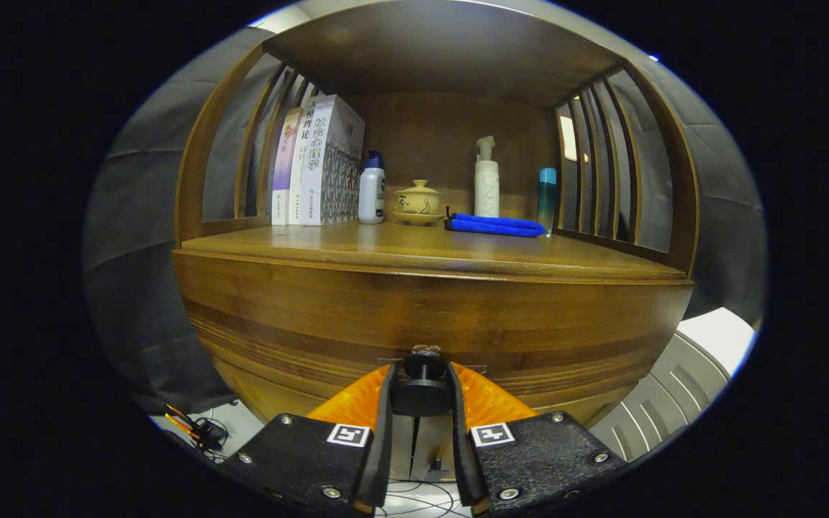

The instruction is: Pull open the drawer, take out the items inside it, and place them on the countertop above the cabinet.

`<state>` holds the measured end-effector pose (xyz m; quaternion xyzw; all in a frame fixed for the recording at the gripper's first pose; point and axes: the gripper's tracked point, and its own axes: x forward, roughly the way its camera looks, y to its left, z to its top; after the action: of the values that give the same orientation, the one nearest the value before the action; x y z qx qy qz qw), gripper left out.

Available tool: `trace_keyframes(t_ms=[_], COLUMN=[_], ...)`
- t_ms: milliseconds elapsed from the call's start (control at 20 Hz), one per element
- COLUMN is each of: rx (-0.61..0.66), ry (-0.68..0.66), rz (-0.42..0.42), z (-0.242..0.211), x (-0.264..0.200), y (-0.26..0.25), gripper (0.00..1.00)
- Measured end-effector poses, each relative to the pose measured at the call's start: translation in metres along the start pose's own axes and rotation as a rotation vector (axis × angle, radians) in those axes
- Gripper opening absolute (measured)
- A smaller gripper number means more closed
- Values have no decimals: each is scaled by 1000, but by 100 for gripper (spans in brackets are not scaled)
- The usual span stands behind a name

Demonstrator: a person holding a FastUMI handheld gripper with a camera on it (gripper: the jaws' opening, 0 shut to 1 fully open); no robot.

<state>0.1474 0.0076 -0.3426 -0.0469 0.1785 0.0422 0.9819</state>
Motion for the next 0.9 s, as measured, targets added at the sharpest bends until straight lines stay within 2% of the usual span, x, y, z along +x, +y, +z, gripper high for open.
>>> trace_keyframes(t_ms=[100,350,900], rx=[10,17,-38], ry=[-1,17,15], rz=[-3,2,-9], z=[-1,-4,-15], x=[0,-14,-83], y=[0,-1,1], gripper=[34,34,34])
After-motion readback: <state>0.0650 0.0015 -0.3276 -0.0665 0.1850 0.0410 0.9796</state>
